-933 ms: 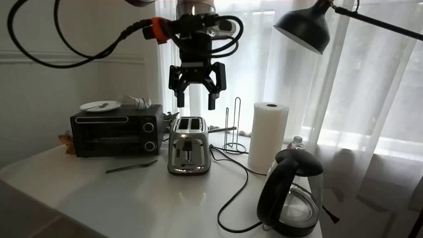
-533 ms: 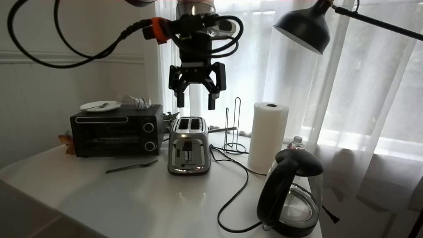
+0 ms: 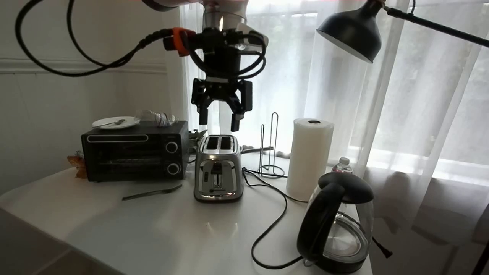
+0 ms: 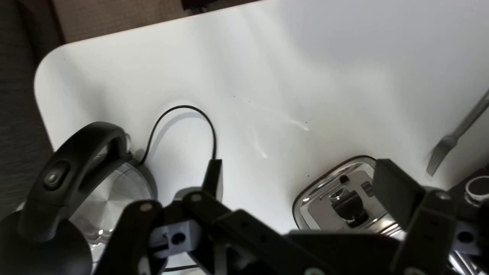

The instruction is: Pick up the silver fork and put it on the white plate to the right of the silver spoon

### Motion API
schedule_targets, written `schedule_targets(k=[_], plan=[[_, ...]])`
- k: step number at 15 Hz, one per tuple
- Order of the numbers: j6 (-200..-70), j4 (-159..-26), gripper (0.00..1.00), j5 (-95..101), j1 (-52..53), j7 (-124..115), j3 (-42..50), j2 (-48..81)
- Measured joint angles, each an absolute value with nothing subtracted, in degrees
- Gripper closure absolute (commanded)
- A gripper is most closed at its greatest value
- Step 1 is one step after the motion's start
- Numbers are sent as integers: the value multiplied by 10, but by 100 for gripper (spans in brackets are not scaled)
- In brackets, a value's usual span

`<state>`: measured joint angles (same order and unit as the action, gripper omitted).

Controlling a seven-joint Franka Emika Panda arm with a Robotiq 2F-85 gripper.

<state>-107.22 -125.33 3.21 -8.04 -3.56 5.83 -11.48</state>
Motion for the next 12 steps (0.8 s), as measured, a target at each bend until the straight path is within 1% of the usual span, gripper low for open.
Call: schedule_targets(k=[6,12], plan=[[-1129,-1263,0,-52,-51,-203,29,-83],[-1251,-1331,0,-63,-11,-362,-32,-92]])
